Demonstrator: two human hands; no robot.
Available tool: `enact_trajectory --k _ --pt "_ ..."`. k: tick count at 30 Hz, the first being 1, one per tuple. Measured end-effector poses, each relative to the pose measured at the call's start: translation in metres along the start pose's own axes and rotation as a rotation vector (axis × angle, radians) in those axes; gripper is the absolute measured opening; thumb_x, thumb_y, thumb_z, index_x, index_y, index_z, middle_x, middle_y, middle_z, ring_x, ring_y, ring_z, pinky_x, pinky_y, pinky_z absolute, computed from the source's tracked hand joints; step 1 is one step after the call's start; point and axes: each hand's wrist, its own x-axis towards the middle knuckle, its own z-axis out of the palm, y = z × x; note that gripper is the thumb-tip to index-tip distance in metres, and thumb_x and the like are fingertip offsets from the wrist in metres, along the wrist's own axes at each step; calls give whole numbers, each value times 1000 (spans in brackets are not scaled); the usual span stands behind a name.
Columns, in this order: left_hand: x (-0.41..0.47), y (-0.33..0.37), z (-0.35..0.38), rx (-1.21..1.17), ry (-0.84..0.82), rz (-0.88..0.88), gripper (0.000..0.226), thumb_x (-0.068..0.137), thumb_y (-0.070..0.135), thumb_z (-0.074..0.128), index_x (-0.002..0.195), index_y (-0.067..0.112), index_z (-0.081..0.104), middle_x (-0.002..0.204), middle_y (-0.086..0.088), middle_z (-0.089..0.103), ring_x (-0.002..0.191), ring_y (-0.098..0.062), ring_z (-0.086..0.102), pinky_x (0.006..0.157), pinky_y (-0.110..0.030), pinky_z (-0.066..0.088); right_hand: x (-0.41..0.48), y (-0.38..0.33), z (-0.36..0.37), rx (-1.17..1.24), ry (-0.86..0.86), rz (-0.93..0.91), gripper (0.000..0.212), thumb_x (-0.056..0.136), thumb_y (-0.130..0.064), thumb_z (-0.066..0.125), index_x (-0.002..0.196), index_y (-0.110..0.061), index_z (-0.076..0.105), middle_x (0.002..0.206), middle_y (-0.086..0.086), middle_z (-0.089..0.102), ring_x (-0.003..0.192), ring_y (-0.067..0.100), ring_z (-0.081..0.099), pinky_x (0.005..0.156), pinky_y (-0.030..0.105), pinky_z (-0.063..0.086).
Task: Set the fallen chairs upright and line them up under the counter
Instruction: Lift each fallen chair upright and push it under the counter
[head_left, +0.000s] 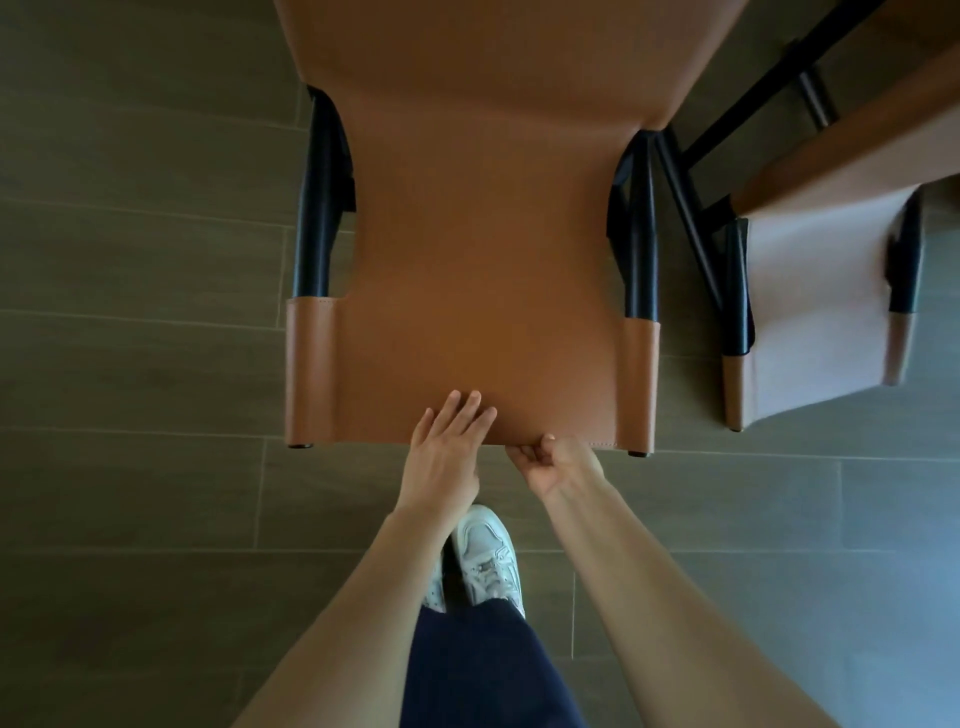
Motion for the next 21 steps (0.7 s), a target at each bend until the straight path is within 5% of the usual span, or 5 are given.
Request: enact_trajectory --k 4,9,13,21 --pt "-23 15 -41 50 32 39 66 100 8 41 155 29 11 163 9 3 150 -13 -6 121 -34 -3 -52 -16 -1 23 -15 17 37 98 14 24 123 4 50 101 22 61 120 40 56 81 55 44" --pt "-37 35 -96 72 67 75 62 103 11 35 155 29 7 163 8 1 149 -11 -7 121 -33 -5 -110 -43 6 42 -44 35 34 102 9 26 129 5 45 105 23 61 122 40 55 90 56 44" --pt "-33 48 -135 91 80 97 60 103 15 33 155 29 6 163 7 2 149 -11 -5 120 -32 -5 -148 -68 20 89 -73 37 35 102 8 26 131 6 45 128 25 56 116 38 57 89 56 45" --pt "-3 68 -226 207 205 94 76 95 0 47 154 34 13 162 -7 15 150 -24 5 120 -43 1 -211 -134 64 104 -148 -19 22 102 3 28 114 2 47 91 20 57 93 35 57 83 53 47"
